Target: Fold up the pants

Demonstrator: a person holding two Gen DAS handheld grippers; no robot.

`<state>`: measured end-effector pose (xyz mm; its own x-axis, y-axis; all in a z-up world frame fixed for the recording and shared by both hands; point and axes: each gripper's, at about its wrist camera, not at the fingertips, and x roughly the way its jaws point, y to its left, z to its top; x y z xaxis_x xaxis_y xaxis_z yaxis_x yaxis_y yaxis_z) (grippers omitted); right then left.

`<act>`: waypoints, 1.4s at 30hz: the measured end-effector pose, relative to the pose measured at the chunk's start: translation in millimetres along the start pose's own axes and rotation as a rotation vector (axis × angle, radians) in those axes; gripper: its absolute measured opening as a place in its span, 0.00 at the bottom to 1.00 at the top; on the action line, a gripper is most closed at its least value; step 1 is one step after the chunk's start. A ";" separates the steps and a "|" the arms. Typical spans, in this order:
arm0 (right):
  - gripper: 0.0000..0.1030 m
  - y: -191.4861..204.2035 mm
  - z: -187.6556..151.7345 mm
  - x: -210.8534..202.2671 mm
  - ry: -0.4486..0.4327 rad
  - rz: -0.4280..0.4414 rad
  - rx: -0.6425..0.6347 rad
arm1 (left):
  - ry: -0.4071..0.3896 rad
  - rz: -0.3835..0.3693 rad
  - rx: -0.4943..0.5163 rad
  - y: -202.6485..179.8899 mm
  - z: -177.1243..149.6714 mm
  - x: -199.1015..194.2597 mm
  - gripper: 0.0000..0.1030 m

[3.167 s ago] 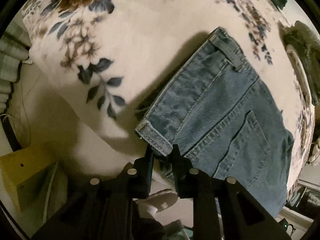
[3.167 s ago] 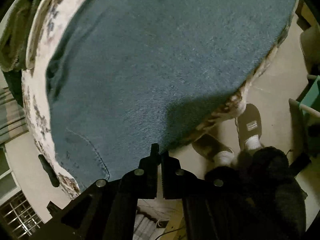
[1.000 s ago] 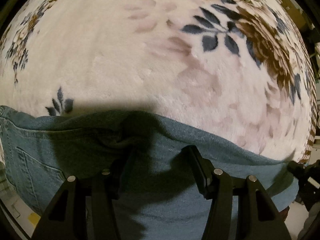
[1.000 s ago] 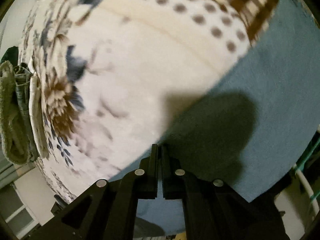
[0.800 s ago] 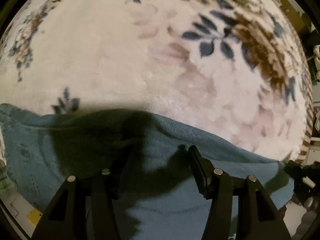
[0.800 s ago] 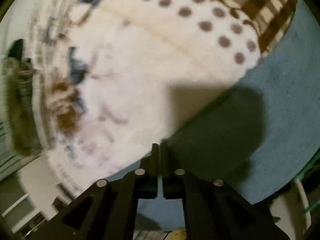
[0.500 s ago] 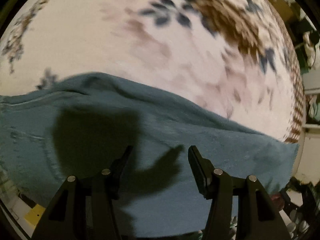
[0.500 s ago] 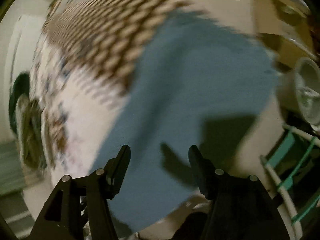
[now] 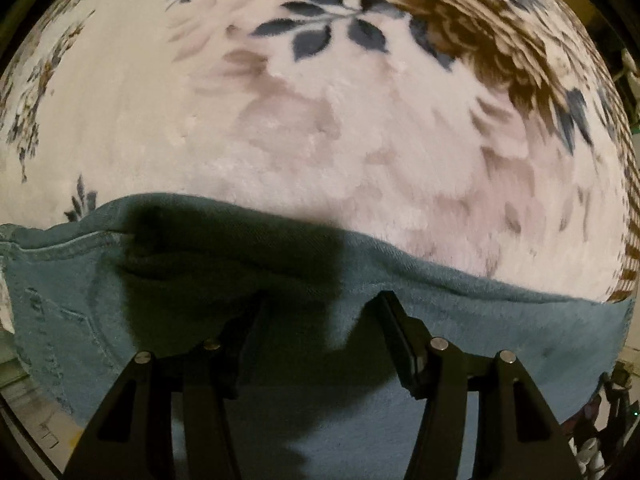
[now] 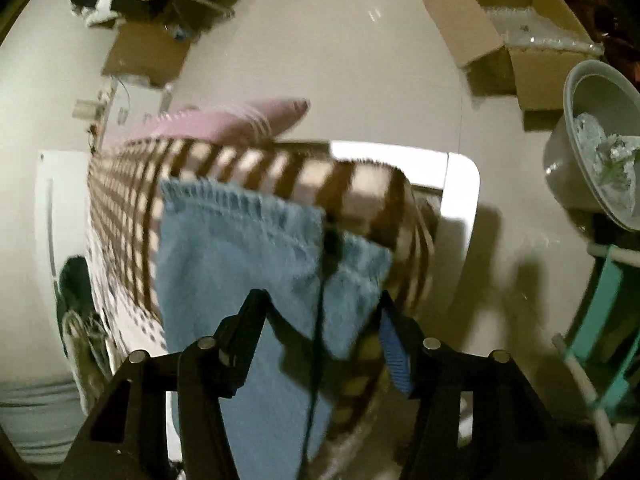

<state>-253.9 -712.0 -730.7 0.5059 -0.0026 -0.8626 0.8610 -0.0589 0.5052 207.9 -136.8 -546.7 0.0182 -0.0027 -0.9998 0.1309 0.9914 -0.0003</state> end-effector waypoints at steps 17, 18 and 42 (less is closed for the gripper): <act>0.10 53.6 1.0 -28.2 -0.147 -0.227 -0.161 | 0.071 -0.023 0.111 -77.3 -48.1 -2.7 0.53; 0.09 53.4 -1.4 -31.5 -0.155 -0.249 -0.165 | 0.073 -0.029 0.115 -80.5 -50.1 -3.3 0.53; 0.33 24.4 -26.6 6.9 -0.023 0.218 -0.088 | 0.112 -0.032 0.196 -151.5 -77.9 42.1 1.00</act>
<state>-228.1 -687.0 -723.6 0.6801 -0.0284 -0.7325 0.7331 0.0327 0.6794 111.5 -277.0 -590.2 -0.0976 -0.0085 -0.9952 0.3195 0.9468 -0.0394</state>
